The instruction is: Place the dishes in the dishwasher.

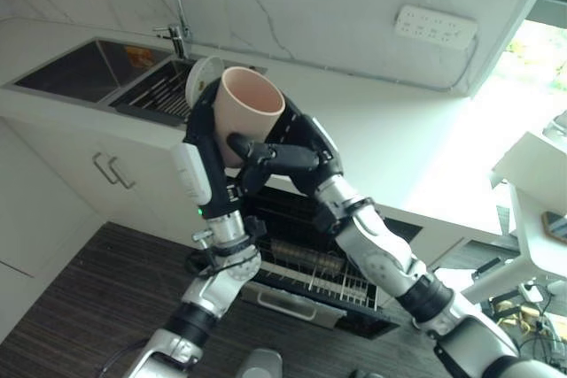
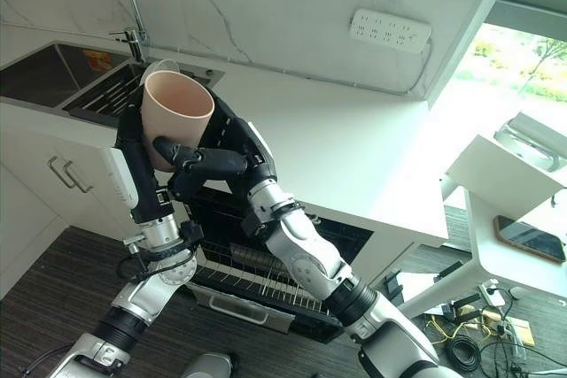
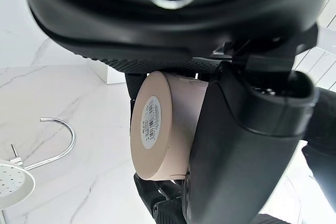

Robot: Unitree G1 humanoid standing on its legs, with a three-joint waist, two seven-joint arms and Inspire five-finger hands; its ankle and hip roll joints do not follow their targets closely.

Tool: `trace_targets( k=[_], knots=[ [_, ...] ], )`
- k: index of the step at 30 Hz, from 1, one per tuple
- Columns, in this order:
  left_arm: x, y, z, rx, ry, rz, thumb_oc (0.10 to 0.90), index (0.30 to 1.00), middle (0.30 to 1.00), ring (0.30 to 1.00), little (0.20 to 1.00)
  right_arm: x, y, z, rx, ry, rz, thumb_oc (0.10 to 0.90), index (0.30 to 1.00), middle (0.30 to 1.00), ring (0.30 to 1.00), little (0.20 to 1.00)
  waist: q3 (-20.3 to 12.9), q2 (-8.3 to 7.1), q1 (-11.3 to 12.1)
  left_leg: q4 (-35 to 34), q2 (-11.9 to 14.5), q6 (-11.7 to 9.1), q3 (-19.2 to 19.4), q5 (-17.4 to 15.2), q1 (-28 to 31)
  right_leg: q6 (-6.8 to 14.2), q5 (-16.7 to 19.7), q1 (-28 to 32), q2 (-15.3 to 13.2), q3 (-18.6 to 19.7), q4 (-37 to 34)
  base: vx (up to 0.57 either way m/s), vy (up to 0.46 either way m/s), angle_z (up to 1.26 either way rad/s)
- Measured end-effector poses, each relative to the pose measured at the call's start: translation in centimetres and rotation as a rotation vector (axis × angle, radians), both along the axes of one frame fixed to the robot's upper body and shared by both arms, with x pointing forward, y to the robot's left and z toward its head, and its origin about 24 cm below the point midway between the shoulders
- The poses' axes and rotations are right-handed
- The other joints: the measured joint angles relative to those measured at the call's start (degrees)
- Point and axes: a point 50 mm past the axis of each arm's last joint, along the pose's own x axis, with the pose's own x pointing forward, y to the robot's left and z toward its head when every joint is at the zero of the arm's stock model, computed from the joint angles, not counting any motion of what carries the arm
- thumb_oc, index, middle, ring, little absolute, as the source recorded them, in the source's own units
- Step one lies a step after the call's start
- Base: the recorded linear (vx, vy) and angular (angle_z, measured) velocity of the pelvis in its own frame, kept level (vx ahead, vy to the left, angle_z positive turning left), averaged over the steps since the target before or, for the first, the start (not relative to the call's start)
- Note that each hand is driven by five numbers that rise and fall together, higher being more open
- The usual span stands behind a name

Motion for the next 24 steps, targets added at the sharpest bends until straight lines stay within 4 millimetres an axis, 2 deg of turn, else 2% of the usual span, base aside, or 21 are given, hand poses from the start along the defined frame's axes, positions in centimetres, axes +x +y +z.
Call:
trace_targets(
  k=[1,2,3,4,8,18,19,20,24],
  knots=[
    [-0.02,-0.11,-0.05,0.001,0.002,-0.005,0.400,0.300,0.300,0.300,0.300,-0.01,0.04,0.00,-0.002,0.000,-0.003,0.800,0.900,0.900,0.900,0.900,0.0,0.00,0.0,0.0,0.0,0.0,0.0,0.0,0.0,0.0,0.0,0.0,0.0,0.0,0.0,0.00,0.000,0.00],
    [-0.01,-0.10,-0.06,-0.001,0.004,-0.005,0.400,0.300,0.300,0.300,0.300,-0.02,0.06,0.01,-0.009,-0.005,-0.008,0.627,0.641,0.641,0.641,0.641,0.0,0.00,0.0,0.0,0.0,0.0,0.0,0.0,0.0,0.0,0.0,0.0,0.0,0.0,0.0,0.00,0.000,0.00],
    [-0.01,-0.10,-0.07,-0.003,0.005,-0.005,0.400,0.300,0.300,0.300,0.300,-0.02,0.11,0.01,-0.010,-0.005,-0.010,0.529,0.493,0.493,0.493,0.493,0.0,0.00,0.0,0.0,0.0,0.0,0.0,0.0,0.0,0.0,0.0,0.0,0.0,0.0,0.0,0.00,0.000,0.00],
    [0.00,-0.10,-0.08,-0.002,0.007,-0.004,0.400,0.300,0.300,0.300,0.300,0.03,0.11,-0.06,-0.014,-0.004,-0.013,0.400,0.300,0.300,0.300,0.300,0.0,0.00,0.0,0.0,0.0,0.0,0.0,0.0,0.0,0.0,0.0,0.0,0.0,0.0,0.0,0.00,0.000,0.00],
    [0.12,-0.02,-0.28,0.007,0.029,-0.009,0.400,0.300,0.300,0.300,0.300,0.41,-0.03,-0.33,-0.098,-0.054,-0.064,0.400,0.300,0.300,0.300,0.300,0.0,0.00,0.0,0.0,0.0,0.0,0.0,0.0,0.0,0.0,0.0,0.0,-0.1,0.0,-0.1,0.00,0.000,0.00],
    [0.15,-0.29,-0.23,0.011,0.025,-0.019,0.400,0.300,0.300,0.300,0.300,0.38,0.03,-0.16,-0.119,-0.079,-0.112,0.400,0.300,0.300,0.300,0.300,0.0,0.02,0.0,0.0,0.0,0.0,0.0,0.0,-0.1,0.0,0.0,0.0,-0.1,0.0,-0.1,0.00,0.000,0.00],
    [0.17,-0.30,-0.18,0.011,0.023,-0.019,0.518,0.476,0.476,0.476,0.476,0.37,0.05,-0.14,-0.116,-0.080,-0.116,0.400,0.300,0.300,0.300,0.300,0.0,0.03,0.0,0.0,0.0,0.0,0.0,0.0,-0.1,0.0,0.0,0.0,-0.1,0.0,-0.1,0.00,0.000,0.00],
    [0.18,-0.31,-0.16,0.011,0.022,-0.020,0.800,0.900,0.900,0.900,0.900,0.38,0.02,-0.14,-0.115,-0.079,-0.123,0.400,0.300,0.300,0.300,0.300,0.0,0.04,0.0,0.0,0.0,0.0,0.0,0.0,-0.1,0.0,0.0,0.0,-0.1,0.0,-0.1,0.00,0.000,0.00],
    [0.15,-0.48,-0.15,0.011,0.022,-0.039,0.800,0.900,0.900,0.900,0.900,0.15,0.06,-0.12,-0.124,-0.104,-0.192,0.400,0.300,0.300,0.300,0.300,0.0,0.08,-0.1,-0.1,0.0,0.0,0.0,0.0,-0.1,0.0,0.0,0.0,0.0,0.0,-0.2,0.00,0.000,0.00]
  ],
)
